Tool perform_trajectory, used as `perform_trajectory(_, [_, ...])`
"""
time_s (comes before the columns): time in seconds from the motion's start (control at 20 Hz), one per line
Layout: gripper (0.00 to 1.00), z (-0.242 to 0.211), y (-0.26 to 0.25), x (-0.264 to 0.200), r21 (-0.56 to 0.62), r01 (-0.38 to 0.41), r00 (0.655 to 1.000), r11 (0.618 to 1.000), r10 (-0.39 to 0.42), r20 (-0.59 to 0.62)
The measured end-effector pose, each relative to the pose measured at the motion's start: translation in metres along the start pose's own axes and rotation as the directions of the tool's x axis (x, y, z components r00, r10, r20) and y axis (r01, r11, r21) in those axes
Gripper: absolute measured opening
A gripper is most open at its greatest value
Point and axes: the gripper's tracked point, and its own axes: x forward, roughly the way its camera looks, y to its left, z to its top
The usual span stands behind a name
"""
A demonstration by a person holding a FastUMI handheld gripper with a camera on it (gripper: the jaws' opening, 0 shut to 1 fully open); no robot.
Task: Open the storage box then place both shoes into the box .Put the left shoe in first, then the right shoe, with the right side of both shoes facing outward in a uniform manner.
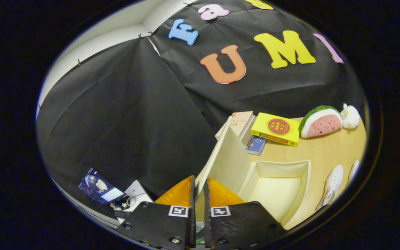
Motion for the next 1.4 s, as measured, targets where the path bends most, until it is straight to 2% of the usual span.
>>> perform_trajectory(0.15, [0.37, 0.01, 0.015, 0.012, -0.081, -0.007, 1.0, 0.997, 0.008, 0.014])
perform_trajectory(0.3, [0.76, 0.02, 0.022, 0.01, -0.15, -0.003, 0.998, 0.989, 0.012, 0.06])
perform_trajectory(0.4, [0.83, 0.025, 0.018, 0.005, -0.177, 0.015, 0.996, 0.984, 0.001, 0.093])
perform_trajectory(0.6, [0.94, 0.027, -0.009, -0.012, -0.233, 0.083, 0.99, 0.969, -0.053, 0.129])
perform_trajectory(0.85, [0.95, 0.029, -0.074, -0.055, -0.259, 0.211, 0.966, 0.943, -0.161, 0.202])
perform_trajectory(1.1, [0.96, 0.029, -0.165, -0.122, -0.215, 0.36, 0.916, 0.908, -0.3, 0.266])
perform_trajectory(1.4, [0.96, 0.008, -0.282, -0.199, -0.156, 0.513, 0.842, 0.844, -0.461, 0.28])
